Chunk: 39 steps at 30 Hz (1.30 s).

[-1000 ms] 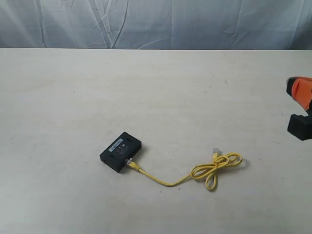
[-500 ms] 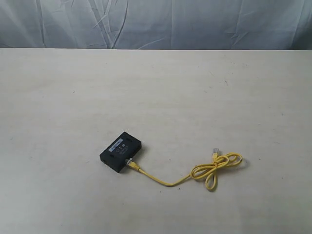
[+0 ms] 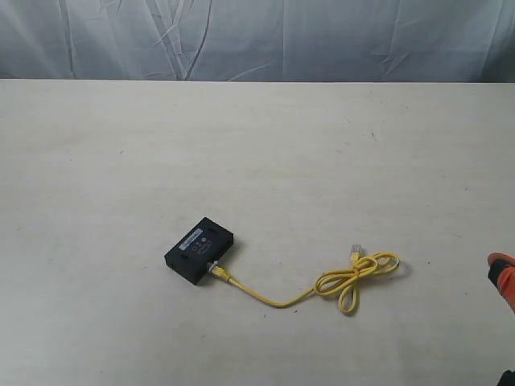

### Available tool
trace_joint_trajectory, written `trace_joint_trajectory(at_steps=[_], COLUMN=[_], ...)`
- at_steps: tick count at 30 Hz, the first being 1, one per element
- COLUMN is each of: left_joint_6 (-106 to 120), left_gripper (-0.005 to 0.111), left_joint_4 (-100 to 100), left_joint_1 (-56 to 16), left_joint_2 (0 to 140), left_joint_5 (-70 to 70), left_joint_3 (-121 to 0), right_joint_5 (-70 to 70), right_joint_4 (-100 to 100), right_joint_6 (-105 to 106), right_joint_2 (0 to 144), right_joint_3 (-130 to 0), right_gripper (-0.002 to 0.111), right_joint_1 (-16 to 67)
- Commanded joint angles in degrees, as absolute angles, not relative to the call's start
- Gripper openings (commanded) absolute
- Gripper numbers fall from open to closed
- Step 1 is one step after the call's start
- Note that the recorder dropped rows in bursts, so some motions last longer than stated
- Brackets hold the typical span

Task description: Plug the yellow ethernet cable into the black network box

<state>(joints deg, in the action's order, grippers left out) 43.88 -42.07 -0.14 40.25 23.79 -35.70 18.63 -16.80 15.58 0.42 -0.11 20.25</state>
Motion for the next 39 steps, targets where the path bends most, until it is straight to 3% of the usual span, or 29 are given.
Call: trace_joint_trajectory(at_steps=[1, 6, 25, 39], left_joint_6=[43.63, 43.63, 43.63, 43.63], left_gripper=[0.000, 0.000, 0.000, 0.000], left_joint_4=[-42.27, -42.27, -42.27, -42.37], left_joint_1=[-0.09, -0.09, -0.09, -0.09], left_joint_2=[39.85, 39.85, 39.85, 39.85], left_joint_5=[23.92, 23.92, 23.92, 23.92], left_joint_3=[-35.37, -35.37, -35.37, -35.37], right_joint_5=[18.21, 18.12, 17.98, 18.23], right_joint_4=[-6.81, 0.96, 0.88, -0.54], right_joint_6=[12.53, 2.95, 2.44, 2.44], right_joint_2=[0.00, 0.00, 0.00, 0.00], right_joint_3=[0.00, 0.00, 0.00, 0.00], right_gripper=[0.000, 0.000, 0.000, 0.000], right_joint_1=[20.00, 20.00, 20.00, 6.79])
